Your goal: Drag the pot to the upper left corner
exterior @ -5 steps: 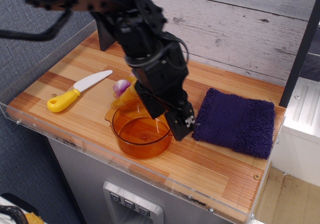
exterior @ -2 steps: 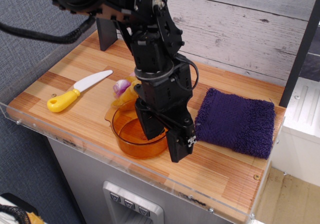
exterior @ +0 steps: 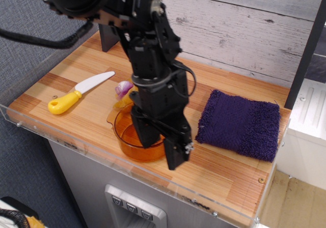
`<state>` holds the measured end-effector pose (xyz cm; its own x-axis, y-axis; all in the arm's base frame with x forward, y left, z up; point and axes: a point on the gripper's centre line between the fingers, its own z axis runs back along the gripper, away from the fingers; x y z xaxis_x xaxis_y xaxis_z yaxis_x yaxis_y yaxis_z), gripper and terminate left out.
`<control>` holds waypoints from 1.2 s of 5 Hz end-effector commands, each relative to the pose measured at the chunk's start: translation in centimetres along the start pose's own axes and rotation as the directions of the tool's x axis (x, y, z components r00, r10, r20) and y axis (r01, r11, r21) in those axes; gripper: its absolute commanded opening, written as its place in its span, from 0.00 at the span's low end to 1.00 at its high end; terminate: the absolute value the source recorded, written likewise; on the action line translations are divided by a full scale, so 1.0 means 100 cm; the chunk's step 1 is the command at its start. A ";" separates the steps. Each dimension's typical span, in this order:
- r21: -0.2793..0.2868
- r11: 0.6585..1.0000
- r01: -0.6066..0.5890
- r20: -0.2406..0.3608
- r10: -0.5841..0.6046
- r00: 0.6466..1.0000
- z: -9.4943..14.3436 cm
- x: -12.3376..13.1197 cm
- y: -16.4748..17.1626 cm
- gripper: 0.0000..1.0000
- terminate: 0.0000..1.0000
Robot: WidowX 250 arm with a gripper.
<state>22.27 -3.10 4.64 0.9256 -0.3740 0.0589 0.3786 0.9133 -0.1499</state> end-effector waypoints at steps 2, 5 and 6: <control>0.015 0.998 0.065 0.024 -0.066 0.998 -0.009 0.022 0.017 1.00 0.00; 0.056 0.993 0.101 0.023 -0.102 0.994 -0.003 0.024 0.012 0.00 0.00; 0.061 0.992 0.114 0.028 -0.116 0.993 -0.001 0.024 0.011 0.00 0.00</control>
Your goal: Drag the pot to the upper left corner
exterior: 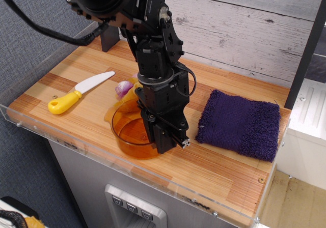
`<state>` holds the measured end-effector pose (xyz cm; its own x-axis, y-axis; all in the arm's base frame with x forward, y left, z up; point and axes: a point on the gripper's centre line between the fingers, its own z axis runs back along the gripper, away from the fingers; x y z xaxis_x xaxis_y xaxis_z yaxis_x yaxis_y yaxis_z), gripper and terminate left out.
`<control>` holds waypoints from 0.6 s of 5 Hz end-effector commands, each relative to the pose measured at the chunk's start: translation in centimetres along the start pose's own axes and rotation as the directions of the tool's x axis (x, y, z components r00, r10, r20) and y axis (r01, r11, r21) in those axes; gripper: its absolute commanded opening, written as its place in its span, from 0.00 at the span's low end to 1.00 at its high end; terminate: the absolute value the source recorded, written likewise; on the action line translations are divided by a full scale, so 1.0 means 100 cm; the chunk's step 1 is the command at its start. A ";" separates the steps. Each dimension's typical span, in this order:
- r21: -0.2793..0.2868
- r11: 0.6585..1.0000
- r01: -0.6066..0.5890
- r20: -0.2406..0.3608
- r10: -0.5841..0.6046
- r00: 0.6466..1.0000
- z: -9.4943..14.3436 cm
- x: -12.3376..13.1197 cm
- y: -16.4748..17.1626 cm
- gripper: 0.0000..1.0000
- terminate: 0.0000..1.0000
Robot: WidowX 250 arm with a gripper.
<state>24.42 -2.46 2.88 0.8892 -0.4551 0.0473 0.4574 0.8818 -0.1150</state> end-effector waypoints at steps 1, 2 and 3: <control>0.031 0.999 0.034 0.054 -0.036 0.998 0.016 0.009 -0.007 0.00 0.00; 0.028 0.999 0.035 0.057 -0.037 0.998 0.013 0.009 -0.006 0.00 0.00; 0.042 0.998 0.049 0.111 -0.053 0.992 0.024 0.013 -0.008 0.00 0.00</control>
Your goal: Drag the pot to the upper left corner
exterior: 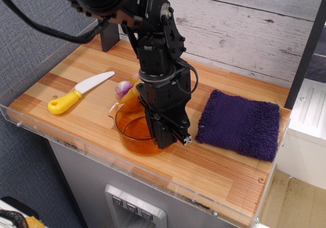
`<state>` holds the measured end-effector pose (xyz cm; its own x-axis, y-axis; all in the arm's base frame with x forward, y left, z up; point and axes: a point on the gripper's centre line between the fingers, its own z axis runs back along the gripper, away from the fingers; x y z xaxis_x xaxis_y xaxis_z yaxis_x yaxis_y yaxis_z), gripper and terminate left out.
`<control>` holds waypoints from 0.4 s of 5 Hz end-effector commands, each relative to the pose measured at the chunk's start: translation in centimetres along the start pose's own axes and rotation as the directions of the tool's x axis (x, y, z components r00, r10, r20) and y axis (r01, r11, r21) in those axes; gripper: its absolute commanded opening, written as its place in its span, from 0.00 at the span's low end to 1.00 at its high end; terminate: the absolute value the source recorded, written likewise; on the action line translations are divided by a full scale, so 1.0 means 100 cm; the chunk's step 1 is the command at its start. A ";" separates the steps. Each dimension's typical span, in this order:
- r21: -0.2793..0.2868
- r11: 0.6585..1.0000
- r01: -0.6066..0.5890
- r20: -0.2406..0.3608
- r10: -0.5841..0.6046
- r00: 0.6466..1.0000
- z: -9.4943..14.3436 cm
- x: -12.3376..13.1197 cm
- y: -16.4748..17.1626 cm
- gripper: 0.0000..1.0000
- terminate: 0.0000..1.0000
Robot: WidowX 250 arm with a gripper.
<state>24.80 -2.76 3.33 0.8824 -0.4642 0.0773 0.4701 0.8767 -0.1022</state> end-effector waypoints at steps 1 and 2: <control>0.149 0.984 0.095 0.253 -0.131 0.959 0.068 0.023 -0.017 0.00 0.00; 0.273 0.951 0.146 0.372 -0.245 0.895 0.115 0.032 -0.036 0.00 0.00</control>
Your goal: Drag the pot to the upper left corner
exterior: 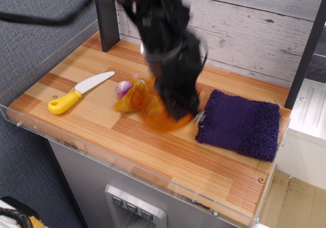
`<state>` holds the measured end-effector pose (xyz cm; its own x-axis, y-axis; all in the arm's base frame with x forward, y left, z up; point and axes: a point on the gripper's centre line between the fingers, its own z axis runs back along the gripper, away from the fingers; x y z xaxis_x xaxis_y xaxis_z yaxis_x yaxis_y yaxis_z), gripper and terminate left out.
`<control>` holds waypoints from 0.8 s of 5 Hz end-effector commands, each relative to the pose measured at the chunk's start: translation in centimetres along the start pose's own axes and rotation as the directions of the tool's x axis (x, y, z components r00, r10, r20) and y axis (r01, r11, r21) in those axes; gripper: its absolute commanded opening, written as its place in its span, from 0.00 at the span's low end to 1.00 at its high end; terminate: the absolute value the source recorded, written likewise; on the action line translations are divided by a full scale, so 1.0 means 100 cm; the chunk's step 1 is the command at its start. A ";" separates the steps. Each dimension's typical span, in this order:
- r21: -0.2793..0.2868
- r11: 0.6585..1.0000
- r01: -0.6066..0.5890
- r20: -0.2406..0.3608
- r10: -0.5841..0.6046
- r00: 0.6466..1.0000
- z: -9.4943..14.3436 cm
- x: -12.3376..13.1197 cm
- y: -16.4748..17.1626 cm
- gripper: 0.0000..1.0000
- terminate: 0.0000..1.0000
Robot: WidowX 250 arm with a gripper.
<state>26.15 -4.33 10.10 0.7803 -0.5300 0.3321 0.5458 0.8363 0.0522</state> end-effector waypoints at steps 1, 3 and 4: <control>0.130 0.990 0.050 0.146 -0.069 0.987 0.061 0.023 -0.005 0.00 0.00; 0.104 0.992 -0.067 0.109 0.056 0.993 0.044 0.000 0.026 0.00 0.00; 0.122 0.981 -0.148 0.097 0.137 0.986 0.041 -0.021 0.043 0.00 0.00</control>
<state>26.17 1.47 12.64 0.8289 -0.3854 0.4054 0.3793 0.9200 0.0990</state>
